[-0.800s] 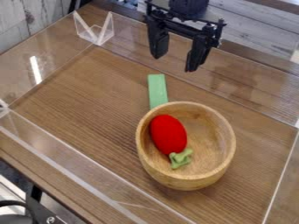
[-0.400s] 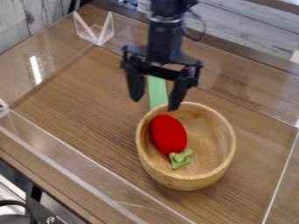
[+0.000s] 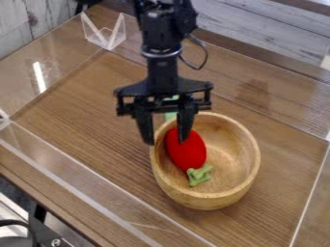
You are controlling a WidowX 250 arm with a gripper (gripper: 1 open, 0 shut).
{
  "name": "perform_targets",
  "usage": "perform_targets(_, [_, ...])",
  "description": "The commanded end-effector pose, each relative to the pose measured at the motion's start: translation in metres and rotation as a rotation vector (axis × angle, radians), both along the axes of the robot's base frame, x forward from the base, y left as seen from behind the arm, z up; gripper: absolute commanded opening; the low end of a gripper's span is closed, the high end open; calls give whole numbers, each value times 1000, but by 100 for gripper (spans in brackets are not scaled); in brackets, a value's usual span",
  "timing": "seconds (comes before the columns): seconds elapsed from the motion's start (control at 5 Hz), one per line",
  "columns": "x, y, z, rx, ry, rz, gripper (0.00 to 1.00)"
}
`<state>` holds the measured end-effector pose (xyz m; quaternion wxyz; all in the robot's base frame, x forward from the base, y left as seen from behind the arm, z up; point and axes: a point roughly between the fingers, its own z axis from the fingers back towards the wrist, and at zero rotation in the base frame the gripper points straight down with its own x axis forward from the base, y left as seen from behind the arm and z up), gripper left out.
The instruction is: Move the red object to the left side of the table
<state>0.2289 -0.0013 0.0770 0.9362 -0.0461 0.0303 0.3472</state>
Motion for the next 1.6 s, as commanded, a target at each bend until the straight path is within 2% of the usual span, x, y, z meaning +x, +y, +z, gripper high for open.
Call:
perform_targets(0.0, [-1,0,2,-15,-72,188,100])
perform_targets(0.2, [2,-2,8,-25,-88,294,100])
perform_targets(0.4, [6,-3,13,-27,-94,347,100])
perform_targets(0.8, [10,-7,-6,-25,-106,402,100])
perform_targets(1.2, [9,-8,-33,-28,-106,286,100])
perform_targets(1.4, [22,-6,-34,-30,-109,305,100])
